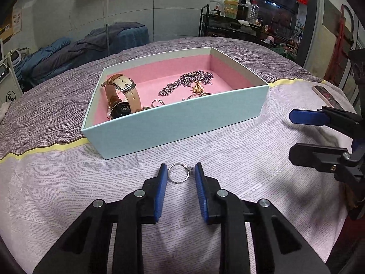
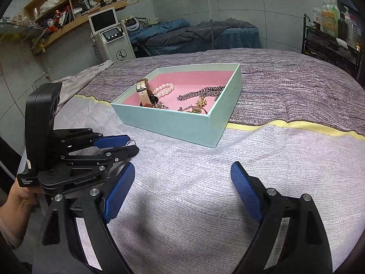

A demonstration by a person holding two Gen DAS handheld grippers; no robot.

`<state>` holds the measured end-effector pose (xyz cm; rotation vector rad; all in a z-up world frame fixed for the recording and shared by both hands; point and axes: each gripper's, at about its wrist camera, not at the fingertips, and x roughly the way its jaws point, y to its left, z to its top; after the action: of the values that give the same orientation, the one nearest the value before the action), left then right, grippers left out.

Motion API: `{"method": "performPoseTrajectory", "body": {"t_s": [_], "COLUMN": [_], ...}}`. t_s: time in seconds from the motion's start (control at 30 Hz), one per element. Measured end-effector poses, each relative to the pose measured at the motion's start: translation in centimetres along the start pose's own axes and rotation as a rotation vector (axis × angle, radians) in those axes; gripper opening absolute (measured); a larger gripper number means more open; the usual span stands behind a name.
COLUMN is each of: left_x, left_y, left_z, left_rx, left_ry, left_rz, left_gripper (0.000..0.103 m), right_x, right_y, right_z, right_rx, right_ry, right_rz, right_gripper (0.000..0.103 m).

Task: Organize jewelry
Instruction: 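Move the left tool to the silver ring on the sheet and close on it, then lower the silver ring into the box and open the left tool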

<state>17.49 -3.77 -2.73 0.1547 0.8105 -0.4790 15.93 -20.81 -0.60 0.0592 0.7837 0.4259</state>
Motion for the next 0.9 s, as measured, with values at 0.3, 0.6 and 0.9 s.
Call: {"method": "performPoseTrajectory", "body": {"t_s": [0.3, 0.6, 0.9], "left_x": [-0.7, -4.0, -4.4], "left_y": [-0.1, -1.2, -0.5], "left_z": [-0.5, -0.4, 6.3], "left_rx": [-0.041, -0.046, 0.026], "left_ry": [-0.02, -0.089, -0.159], "left_rz": [-0.01, 0.006, 0.009], "left_gripper": [0.021, 0.021, 0.021], "right_x": [0.4, -0.1, -1.3], "right_y": [0.1, 1.3, 2.5], "right_z": [-0.3, 0.1, 2.7], "right_rx": [0.017, -0.043, -0.128], "right_ry": [0.017, 0.0, -0.065], "right_rz": [0.003, -0.017, -0.054], "right_gripper": [0.085, 0.085, 0.085]}}
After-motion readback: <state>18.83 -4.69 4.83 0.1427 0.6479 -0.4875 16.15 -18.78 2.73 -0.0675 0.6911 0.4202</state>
